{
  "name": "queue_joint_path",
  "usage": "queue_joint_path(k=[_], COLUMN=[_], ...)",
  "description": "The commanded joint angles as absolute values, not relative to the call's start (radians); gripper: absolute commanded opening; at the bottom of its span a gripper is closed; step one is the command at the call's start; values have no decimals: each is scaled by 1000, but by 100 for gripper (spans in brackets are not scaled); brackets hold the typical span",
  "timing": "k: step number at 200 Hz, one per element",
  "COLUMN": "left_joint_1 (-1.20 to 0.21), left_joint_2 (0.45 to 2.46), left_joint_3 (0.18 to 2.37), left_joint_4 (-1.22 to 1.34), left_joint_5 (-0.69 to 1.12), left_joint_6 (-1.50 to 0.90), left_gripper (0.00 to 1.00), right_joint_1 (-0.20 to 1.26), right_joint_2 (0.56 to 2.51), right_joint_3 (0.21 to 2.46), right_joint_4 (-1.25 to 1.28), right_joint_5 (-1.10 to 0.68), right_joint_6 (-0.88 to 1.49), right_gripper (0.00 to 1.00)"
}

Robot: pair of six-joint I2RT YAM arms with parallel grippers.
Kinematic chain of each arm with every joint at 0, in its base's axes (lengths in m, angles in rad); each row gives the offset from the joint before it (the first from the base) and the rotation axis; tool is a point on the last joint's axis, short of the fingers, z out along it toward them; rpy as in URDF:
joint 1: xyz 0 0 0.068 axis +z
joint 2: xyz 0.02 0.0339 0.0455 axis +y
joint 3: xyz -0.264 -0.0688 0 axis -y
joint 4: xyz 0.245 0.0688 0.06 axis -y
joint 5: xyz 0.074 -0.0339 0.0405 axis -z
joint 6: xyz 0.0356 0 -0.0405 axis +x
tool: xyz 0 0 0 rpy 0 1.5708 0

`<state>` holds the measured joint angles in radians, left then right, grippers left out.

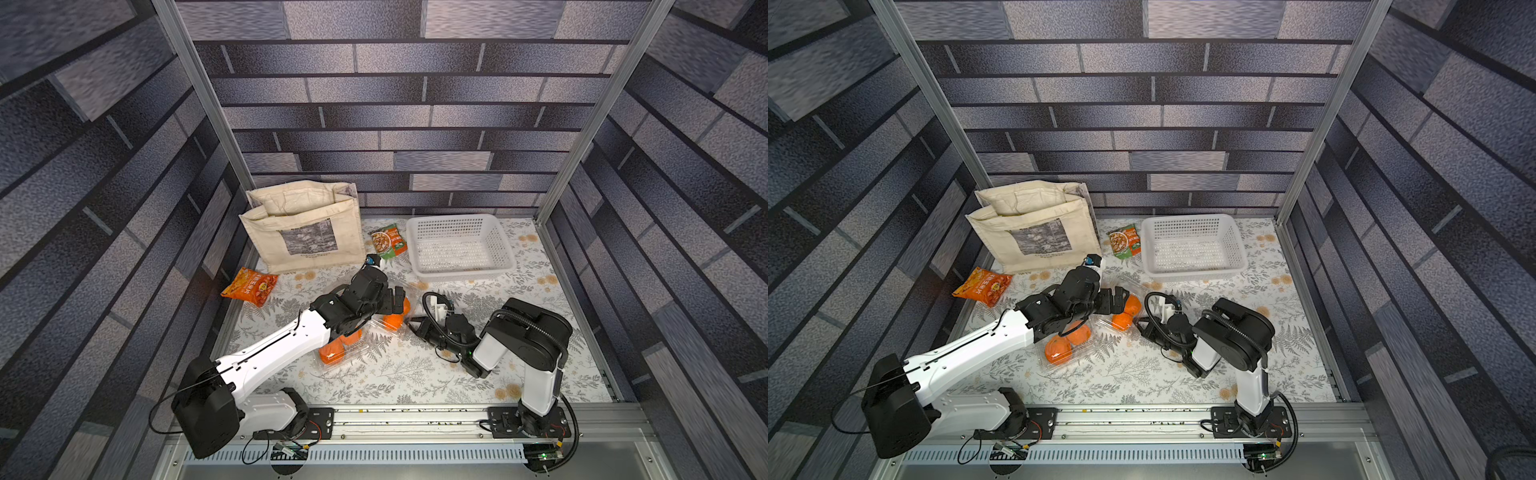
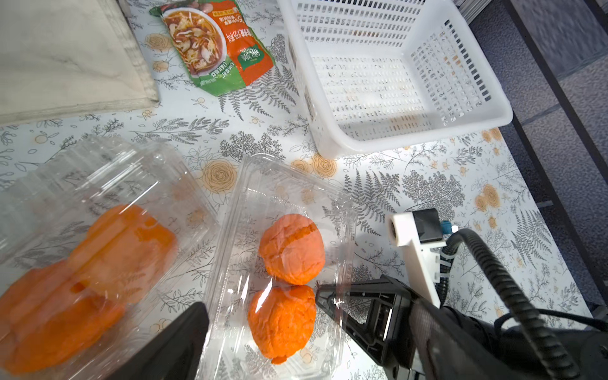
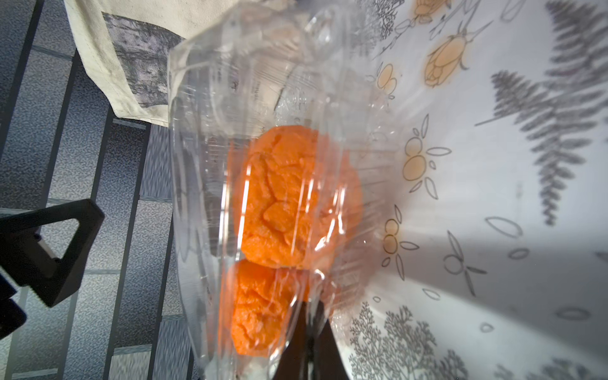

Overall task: Take oranges out of containers
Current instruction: Open the packing box at the center of the board.

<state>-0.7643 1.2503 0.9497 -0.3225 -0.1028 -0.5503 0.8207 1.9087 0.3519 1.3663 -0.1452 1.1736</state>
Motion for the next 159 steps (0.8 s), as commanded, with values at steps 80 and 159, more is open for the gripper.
queue_joint_path(k=[80,159], left_joint_1=[-814,-873], left_joint_2=[1359,1535], left_joint_3=[888,1014], left_joint_4=[-217,-397], left_joint_5=[147,-35], left_joint_6=[-447,-408], left_gripper=[65,69], right_joint_1=[819,821], right_joint_2=[1852,1790], right_joint_3=[364,368], right_joint_4=[1313,1247], right_joint_5=[-193,-216], right_joint_6=[1178,1127], right_gripper=[0,0])
